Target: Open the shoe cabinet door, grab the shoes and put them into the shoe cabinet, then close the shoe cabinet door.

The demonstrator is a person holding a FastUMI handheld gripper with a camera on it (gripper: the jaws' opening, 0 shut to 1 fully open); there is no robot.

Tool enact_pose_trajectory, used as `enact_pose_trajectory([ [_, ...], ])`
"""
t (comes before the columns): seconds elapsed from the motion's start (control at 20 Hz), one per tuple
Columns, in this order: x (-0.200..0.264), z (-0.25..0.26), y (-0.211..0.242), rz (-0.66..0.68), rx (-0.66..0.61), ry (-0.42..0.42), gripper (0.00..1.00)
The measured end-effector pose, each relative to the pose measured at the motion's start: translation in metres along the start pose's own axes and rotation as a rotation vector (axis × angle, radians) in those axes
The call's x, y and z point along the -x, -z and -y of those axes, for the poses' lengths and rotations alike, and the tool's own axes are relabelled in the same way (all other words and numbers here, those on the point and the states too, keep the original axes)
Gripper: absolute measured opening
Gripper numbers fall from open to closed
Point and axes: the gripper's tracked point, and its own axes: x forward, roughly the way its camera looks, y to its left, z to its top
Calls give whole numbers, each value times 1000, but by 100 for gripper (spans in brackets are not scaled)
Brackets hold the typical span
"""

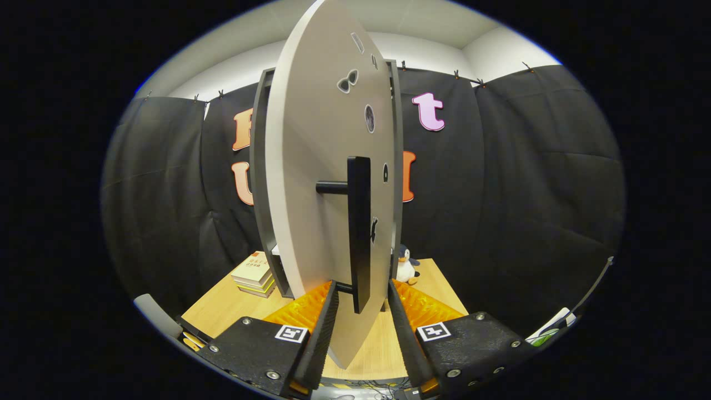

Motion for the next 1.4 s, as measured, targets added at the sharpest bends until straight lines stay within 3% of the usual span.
enact_pose_trajectory([
  [0.45, -12, -12, 0, -8, -17, -110, 74],
  [0.75, -15, -16, 3, -10, -32, -188, 76],
  [0.95, -19, -19, 3, -7, -45, -234, 83],
  [1.4, -46, -42, -1, 8, -21, -268, 94],
])
